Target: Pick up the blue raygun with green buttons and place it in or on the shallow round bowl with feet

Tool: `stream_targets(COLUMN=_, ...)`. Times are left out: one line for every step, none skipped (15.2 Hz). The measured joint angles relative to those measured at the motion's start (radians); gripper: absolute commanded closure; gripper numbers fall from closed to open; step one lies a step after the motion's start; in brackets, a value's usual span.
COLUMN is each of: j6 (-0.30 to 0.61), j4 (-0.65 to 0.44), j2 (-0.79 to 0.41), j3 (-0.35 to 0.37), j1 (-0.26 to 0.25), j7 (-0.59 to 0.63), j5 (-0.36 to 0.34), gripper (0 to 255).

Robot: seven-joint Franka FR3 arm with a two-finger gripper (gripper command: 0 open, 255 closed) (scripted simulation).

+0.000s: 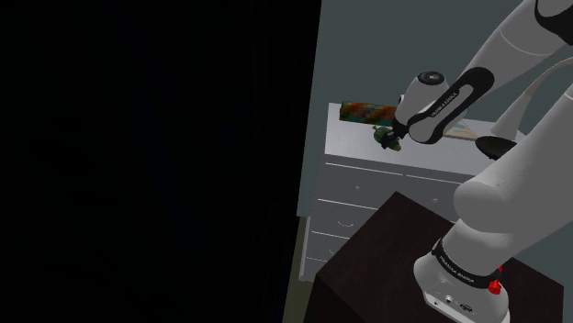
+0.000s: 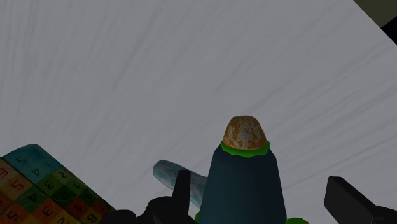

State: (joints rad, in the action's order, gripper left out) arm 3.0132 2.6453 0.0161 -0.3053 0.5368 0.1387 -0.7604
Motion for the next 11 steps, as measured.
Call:
stream_targets(j6=0.006, j4=-0.004, j2=-0.009, j3=-0.001, j1=0.002, j7=0.001, j5=-0.002, gripper=0)
stream_targets(j6=0.008, j4=-0.005, j2=-0.012, j3=-0.002, j1=0.002, j7=0.004, j5=-0.005, gripper=0)
stream_targets(j6=0.009, j4=-0.006, j2=-0.014, j3=-0.002, j1=0.002, j7=0.005, j5=-0.007, gripper=0)
stream_targets(j6=0.01, j4=-0.006, j2=-0.015, j3=-0.002, j1=0.002, j7=0.006, j5=-0.008, gripper=0)
stream_targets(j6=0.01, j4=-0.006, j2=-0.015, j3=-0.002, j1=0.002, j7=0.007, j5=-0.008, gripper=0)
stream_targets(j6=0.011, j4=-0.007, j2=-0.015, j3=-0.002, j1=0.002, j7=0.007, j5=-0.009, gripper=0)
stream_targets(j6=0.011, j4=-0.007, j2=-0.015, j3=-0.002, j1=0.002, j7=0.007, j5=-0.009, gripper=255)
stream_targets(j6=0.011, j4=-0.007, j2=-0.015, j3=-0.002, j1=0.003, j7=0.007, j5=-0.009, gripper=255)
stream_targets(j6=0.011, j4=-0.007, j2=-0.015, j3=-0.002, j1=0.002, j7=0.007, j5=-0.009, gripper=255)
stream_targets(j6=0.011, j4=-0.007, j2=-0.015, j3=-0.002, j1=0.002, j7=0.007, j5=-0.009, gripper=255)
stream_targets(j6=0.011, j4=-0.007, j2=-0.015, j3=-0.002, j1=0.003, j7=0.007, j5=-0.009, gripper=255)
